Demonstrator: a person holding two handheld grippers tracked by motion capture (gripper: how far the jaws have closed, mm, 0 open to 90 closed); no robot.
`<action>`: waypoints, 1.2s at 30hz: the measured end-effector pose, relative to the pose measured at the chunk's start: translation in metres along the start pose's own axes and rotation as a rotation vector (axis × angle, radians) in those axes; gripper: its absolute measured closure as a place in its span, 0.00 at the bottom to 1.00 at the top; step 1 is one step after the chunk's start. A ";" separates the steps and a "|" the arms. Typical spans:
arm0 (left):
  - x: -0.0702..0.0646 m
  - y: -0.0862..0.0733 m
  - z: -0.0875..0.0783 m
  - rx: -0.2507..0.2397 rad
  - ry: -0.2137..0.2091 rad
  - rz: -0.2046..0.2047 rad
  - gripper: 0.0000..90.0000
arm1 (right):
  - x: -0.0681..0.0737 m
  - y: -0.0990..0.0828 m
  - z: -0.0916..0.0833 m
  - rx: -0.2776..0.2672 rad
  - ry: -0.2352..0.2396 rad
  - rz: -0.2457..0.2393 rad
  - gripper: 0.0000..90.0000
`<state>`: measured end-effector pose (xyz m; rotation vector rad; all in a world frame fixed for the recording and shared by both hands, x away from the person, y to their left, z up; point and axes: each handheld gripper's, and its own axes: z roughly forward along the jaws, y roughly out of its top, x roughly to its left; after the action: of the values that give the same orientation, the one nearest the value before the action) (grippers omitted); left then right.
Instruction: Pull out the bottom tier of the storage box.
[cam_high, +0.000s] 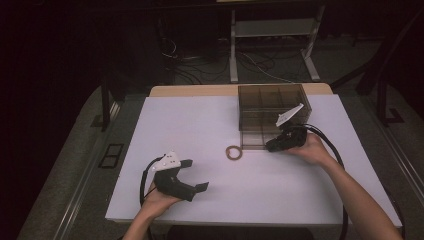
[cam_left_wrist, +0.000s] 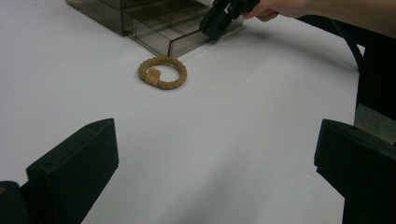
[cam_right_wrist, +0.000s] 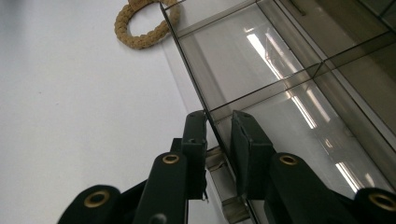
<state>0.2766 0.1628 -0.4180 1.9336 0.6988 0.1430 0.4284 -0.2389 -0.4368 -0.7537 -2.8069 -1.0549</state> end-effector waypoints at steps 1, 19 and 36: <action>0.000 0.000 0.000 0.001 0.000 0.000 0.00 | 0.000 0.000 0.000 -0.001 0.000 0.000 0.83; -0.001 0.000 -0.001 0.001 -0.003 0.001 0.00 | 0.004 0.000 -0.004 0.005 -0.021 0.015 0.78; -0.004 0.000 -0.001 -0.002 -0.012 0.010 0.00 | 0.015 0.004 -0.020 0.007 -0.071 0.038 0.68</action>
<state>0.2729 0.1609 -0.4166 1.9346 0.6804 0.1385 0.4147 -0.2424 -0.4160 -0.8573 -2.8404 -1.0322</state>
